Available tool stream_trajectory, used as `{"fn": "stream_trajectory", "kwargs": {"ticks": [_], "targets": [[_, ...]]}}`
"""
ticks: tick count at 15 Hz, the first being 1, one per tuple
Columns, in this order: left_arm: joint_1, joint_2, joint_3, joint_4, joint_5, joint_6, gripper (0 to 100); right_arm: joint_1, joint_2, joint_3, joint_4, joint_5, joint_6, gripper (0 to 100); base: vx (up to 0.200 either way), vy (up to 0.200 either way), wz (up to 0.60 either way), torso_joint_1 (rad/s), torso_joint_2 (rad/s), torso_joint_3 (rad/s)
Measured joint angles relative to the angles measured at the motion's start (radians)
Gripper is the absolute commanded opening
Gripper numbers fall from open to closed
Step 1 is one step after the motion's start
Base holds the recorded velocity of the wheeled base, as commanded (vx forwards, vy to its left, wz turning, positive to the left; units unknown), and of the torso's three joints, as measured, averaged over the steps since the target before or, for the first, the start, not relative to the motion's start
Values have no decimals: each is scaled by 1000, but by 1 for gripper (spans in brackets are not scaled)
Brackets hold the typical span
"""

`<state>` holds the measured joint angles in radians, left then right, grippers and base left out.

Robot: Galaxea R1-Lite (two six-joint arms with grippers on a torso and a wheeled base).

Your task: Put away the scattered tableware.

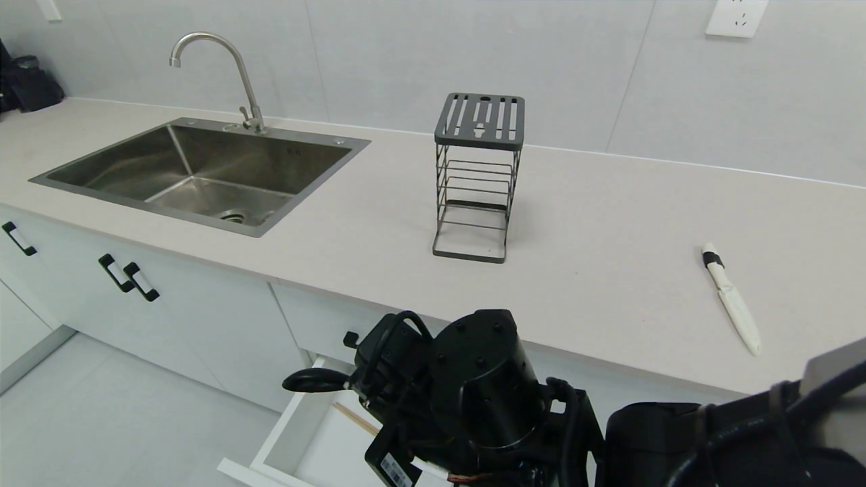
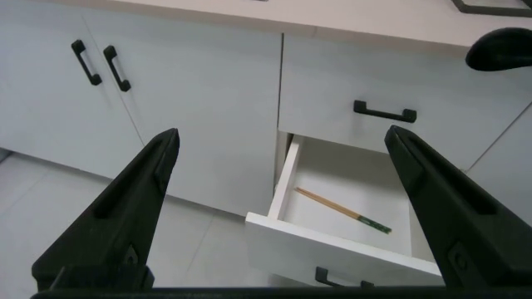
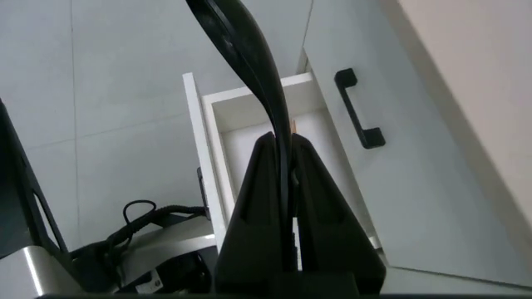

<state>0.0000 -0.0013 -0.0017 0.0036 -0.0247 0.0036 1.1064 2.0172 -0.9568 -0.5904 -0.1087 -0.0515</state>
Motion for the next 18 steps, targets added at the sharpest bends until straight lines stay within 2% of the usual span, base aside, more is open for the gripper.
{"fn": "stream_trajectory", "kwargs": {"ticks": [12,18], "targets": [[0,0,0,0,0,0,100,17,12,-23,2,2,-2,0,0,0,0,-256,483,223],[0,0,0,0,0,0,100,26,12,-18,-3,31,-1,0,0,0,0,-257,352,128]]}}
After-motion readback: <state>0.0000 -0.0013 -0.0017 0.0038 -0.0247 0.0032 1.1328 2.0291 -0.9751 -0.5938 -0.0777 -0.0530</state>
